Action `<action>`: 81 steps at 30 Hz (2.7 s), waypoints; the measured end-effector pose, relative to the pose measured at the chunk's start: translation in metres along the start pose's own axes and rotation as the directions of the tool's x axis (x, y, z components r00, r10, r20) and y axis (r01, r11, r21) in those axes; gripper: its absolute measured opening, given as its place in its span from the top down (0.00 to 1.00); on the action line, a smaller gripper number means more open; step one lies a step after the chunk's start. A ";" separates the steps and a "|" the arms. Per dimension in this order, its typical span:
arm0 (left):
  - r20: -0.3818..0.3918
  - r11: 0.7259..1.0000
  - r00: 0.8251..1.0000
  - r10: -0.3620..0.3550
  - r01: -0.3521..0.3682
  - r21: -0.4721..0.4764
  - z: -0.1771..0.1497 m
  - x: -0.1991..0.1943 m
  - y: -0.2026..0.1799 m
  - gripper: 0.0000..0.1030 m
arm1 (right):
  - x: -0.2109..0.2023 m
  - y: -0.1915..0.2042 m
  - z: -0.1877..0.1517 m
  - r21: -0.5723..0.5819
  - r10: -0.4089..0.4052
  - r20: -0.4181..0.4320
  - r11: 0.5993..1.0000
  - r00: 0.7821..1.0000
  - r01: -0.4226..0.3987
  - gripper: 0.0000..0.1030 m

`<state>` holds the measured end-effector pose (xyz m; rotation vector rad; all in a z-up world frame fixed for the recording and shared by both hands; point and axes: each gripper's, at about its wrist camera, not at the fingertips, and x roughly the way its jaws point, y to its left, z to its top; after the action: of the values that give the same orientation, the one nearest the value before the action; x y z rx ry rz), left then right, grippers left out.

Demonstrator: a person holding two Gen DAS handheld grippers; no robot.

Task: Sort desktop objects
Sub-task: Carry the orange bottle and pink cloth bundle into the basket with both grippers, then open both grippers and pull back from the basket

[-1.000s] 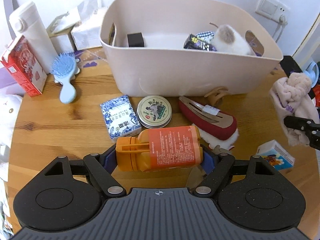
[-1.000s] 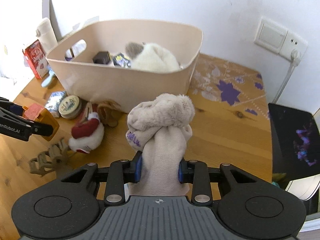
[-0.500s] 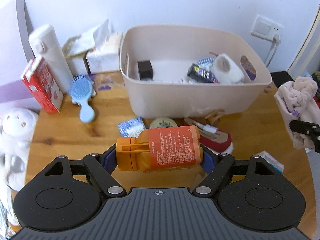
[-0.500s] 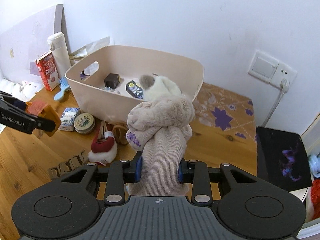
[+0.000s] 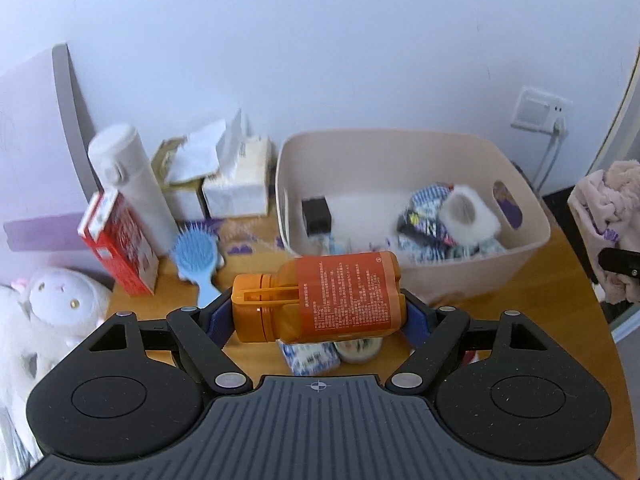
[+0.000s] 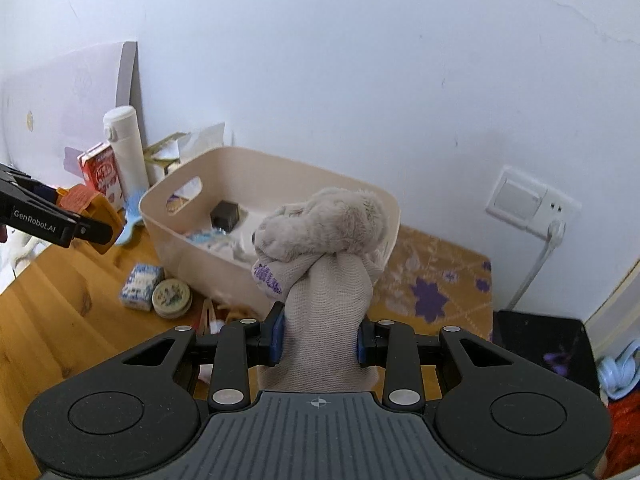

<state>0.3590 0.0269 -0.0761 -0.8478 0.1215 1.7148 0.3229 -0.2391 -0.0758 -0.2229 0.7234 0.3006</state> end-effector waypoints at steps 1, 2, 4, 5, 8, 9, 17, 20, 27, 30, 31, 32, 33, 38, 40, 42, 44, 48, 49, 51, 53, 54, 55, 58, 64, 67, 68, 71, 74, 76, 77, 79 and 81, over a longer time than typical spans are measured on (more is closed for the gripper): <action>0.007 1.000 1.000 0.001 -0.001 0.000 0.004 0.000 0.001 0.21 | 0.000 -0.001 0.003 -0.002 -0.003 0.006 1.000 1.000 0.003 0.71; 0.013 1.000 1.000 0.003 -0.003 -0.001 0.007 0.000 0.001 0.21 | 0.000 -0.002 0.006 -0.005 -0.005 0.012 1.000 1.000 0.005 0.71; 0.025 1.000 1.000 0.008 -0.008 -0.001 0.016 0.002 0.001 0.21 | 0.001 -0.005 0.012 -0.009 -0.007 0.022 1.000 1.000 0.007 0.70; 0.031 1.000 0.999 0.012 -0.012 -0.001 0.019 0.002 0.001 0.21 | 0.002 -0.005 0.015 -0.013 -0.008 0.026 1.000 1.000 0.008 0.70; 0.048 1.000 0.999 0.018 -0.018 0.000 0.031 0.006 0.000 0.21 | 0.005 -0.007 0.023 -0.019 -0.010 0.037 1.000 0.999 0.011 0.70; 0.053 1.000 0.998 0.020 -0.020 0.001 0.035 0.008 0.000 0.21 | 0.006 -0.009 0.025 -0.021 -0.011 0.040 1.000 0.999 0.012 0.70; 0.071 0.999 0.996 0.047 -0.048 0.018 0.058 0.030 -0.004 0.21 | 0.023 -0.014 0.043 -0.035 -0.010 0.055 0.999 0.998 0.012 0.70; 0.066 0.998 0.996 0.054 -0.055 0.016 0.062 0.040 -0.007 0.21 | 0.031 -0.014 0.049 -0.041 -0.007 0.059 0.999 0.998 0.009 0.70; 0.050 0.998 0.997 0.062 -0.062 0.005 0.072 0.065 -0.014 0.21 | 0.054 -0.014 0.056 -0.050 0.003 0.054 0.999 0.999 0.000 0.70; 0.034 0.998 0.998 0.061 -0.062 0.013 0.074 0.074 -0.017 0.21 | 0.065 -0.013 0.059 -0.052 0.015 0.047 0.999 0.999 -0.012 0.70; 0.028 0.998 0.998 0.061 -0.062 0.023 0.074 0.078 -0.019 0.21 | 0.069 -0.013 0.060 -0.054 0.021 0.043 0.998 0.999 -0.018 0.70; 0.022 0.997 0.998 0.064 -0.064 0.032 0.073 0.082 -0.020 0.21 | 0.074 -0.012 0.060 -0.056 0.025 0.039 0.998 0.999 -0.023 0.70; 0.016 0.997 0.998 0.066 -0.067 0.046 0.073 0.086 -0.021 0.21 | 0.077 -0.011 0.060 -0.059 0.030 0.034 0.998 0.999 -0.028 0.70; -0.020 0.994 0.997 0.071 -0.069 0.087 0.070 0.103 -0.023 0.21 | 0.100 -0.008 0.058 -0.078 0.053 -0.006 0.996 0.999 -0.054 0.70; -0.039 0.994 0.997 0.062 -0.058 0.091 0.070 0.110 -0.021 0.21 | 0.107 -0.007 0.057 -0.085 0.061 -0.024 0.994 0.998 -0.063 0.70; -0.056 0.994 0.997 0.054 -0.048 0.093 0.069 0.115 -0.019 0.21 | 0.114 -0.006 0.055 -0.090 0.071 -0.045 0.993 0.996 -0.075 0.70; -0.074 0.996 0.996 0.051 -0.044 0.083 0.069 0.120 -0.016 0.21 | 0.122 -0.007 0.052 -0.086 0.085 -0.067 0.992 0.994 -0.091 0.70; -0.101 0.995 0.994 0.030 -0.020 0.097 0.069 0.125 -0.013 0.21 | 0.130 -0.007 0.047 -0.085 0.091 -0.095 0.992 0.991 -0.099 0.70; -0.113 0.995 0.993 0.024 -0.013 0.096 0.069 0.128 -0.014 0.21 | 0.132 -0.008 0.045 -0.083 0.092 -0.101 0.991 0.991 -0.100 0.70; -0.121 0.996 0.992 0.018 -0.006 0.093 0.068 0.130 -0.013 0.21 | 0.136 -0.008 0.043 -0.082 0.097 -0.115 0.991 0.989 -0.106 0.68; -0.121 0.995 0.993 0.018 -0.007 0.096 0.067 0.129 -0.013 0.22 | 0.138 -0.008 0.041 -0.081 0.098 -0.121 0.991 0.988 -0.108 0.66; -0.125 0.995 0.992 0.015 -0.003 0.095 0.068 0.130 -0.013 0.22 | 0.138 -0.007 0.040 -0.080 0.097 -0.122 0.991 0.988 -0.107 0.61; -0.132 0.996 0.991 0.009 0.003 0.090 0.068 0.130 -0.013 0.22 | 0.138 -0.007 0.040 -0.080 0.095 -0.120 0.991 0.988 -0.105 0.52; -0.075 0.993 0.992 0.099 -0.104 -0.057 0.070 0.123 -0.013 0.21 | 0.135 -0.005 0.041 -0.082 0.093 -0.108 0.991 0.990 -0.102 0.42; -0.040 0.989 0.993 0.108 -0.112 -0.093 0.068 0.105 -0.012 0.20 | 0.118 -0.008 0.037 -0.067 0.088 -0.077 0.993 0.993 -0.094 0.27; -0.024 0.989 0.994 0.108 -0.110 -0.101 0.061 0.091 -0.012 0.20 | 0.106 -0.011 0.031 -0.058 0.079 -0.064 0.995 0.995 -0.082 0.25; -0.018 0.988 0.994 0.107 -0.109 -0.108 0.058 0.088 -0.012 0.20 | 0.103 -0.012 0.030 -0.056 0.077 -0.062 0.995 0.995 -0.080 0.25; -0.003 0.988 0.994 0.106 -0.105 -0.114 0.048 0.076 -0.015 0.20 | 0.093 -0.014 0.024 -0.054 0.069 -0.061 0.996 0.996 -0.072 0.24; 0.008 0.990 0.996 0.094 -0.092 -0.110 0.034 0.064 -0.021 0.20 | 0.083 -0.017 0.017 -0.045 0.061 -0.062 0.997 0.996 -0.064 0.24; 0.006 0.992 0.998 0.070 -0.069 -0.108 0.023 0.059 -0.026 0.20 | 0.076 -0.018 0.011 -0.034 0.062 -0.061 0.997 0.996 -0.064 0.23; 0.001 0.992 0.998 0.058 -0.057 -0.109 0.018 0.057 -0.030 0.20 | 0.071 -0.019 0.007 -0.031 0.064 -0.061 0.997 0.996 -0.066 0.23; -0.012 0.995 0.999 0.034 -0.035 -0.093 0.005 0.052 -0.039 0.20 | 0.063 -0.019 -0.002 -0.024 0.065 -0.068 0.998 0.996 -0.066 0.18; -0.025 0.997 1.000 0.018 -0.020 -0.068 -0.007 0.050 -0.050 0.20 | 0.056 -0.019 -0.014 -0.018 0.065 -0.079 0.998 0.995 -0.067 0.17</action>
<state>0.4028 0.0806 -0.0938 -0.9207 0.0881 1.7351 0.3603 -0.2499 -0.1218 -0.2313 0.8062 0.3641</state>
